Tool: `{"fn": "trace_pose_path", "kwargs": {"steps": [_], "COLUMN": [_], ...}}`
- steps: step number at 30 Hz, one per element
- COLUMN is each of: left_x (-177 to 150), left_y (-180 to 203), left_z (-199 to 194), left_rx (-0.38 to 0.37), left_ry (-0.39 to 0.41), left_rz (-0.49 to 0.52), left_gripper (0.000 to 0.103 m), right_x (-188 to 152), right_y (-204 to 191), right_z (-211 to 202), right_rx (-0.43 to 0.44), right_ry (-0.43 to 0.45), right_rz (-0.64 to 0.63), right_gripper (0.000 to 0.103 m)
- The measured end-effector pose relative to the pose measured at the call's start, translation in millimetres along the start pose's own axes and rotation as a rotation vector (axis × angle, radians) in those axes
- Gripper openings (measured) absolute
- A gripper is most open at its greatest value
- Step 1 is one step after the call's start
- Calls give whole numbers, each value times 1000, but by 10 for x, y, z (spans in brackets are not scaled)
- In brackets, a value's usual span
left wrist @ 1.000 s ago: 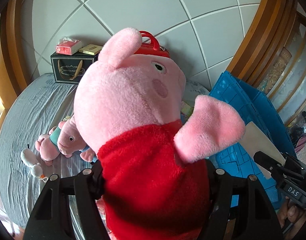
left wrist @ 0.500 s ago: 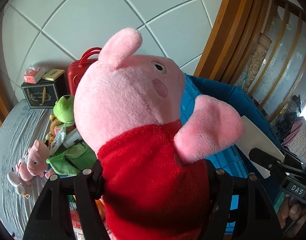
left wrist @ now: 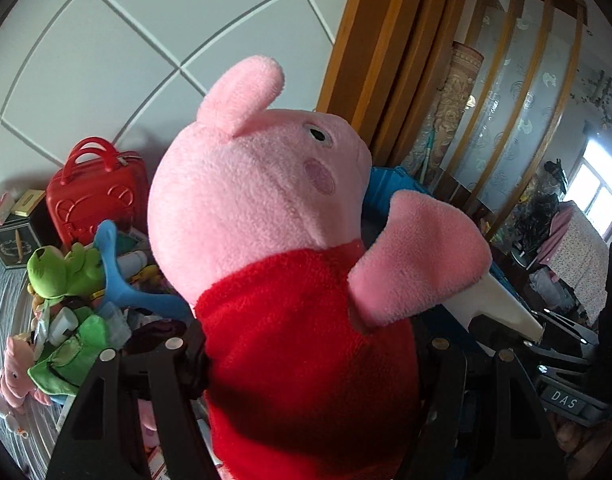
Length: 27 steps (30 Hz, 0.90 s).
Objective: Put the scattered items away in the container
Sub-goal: 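Lift the pig and paper roll and carry both over the blue crate, then open both grippers to drop the pig and paper roll into the crate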
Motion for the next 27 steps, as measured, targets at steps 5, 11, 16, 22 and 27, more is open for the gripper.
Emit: {"fn": "trace_pose_path", "kwargs": {"steps": [5,11,16,22,27], "left_x": [186,307,342,322,297], "left_y": [504,935,1118,1123,1160], "left_z": [285,546,692,796,874], "left_rx": [-48,-101,-128,-161,-167], "left_ry": [-14,-36,-51,-73,-110], "left_rz": [53,112,132,99,121], "left_gripper": [70,70,70,85,103], "right_x": [6,-6,-10,32,131], "right_y": [441,932,1203,1284,1344], "right_z": [-98,-208,-266,-270,-242], "right_rx": [-14,-83,-119,-128,-158], "right_ry": [-16,-1,-1,-3,29], "right_rz": [0,70,101,98,84], "right_gripper": [45,45,45,46,102]}}
Point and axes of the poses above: each gripper's, at about its wrist camera, not at the fingertips, and z roughly the way its jaws point, y to its right, x to its top, the point moved 9 cm from there along z, roughly the way its jaws point, and after that the axes turned 10 degrees about z, right-handed, at the moved point
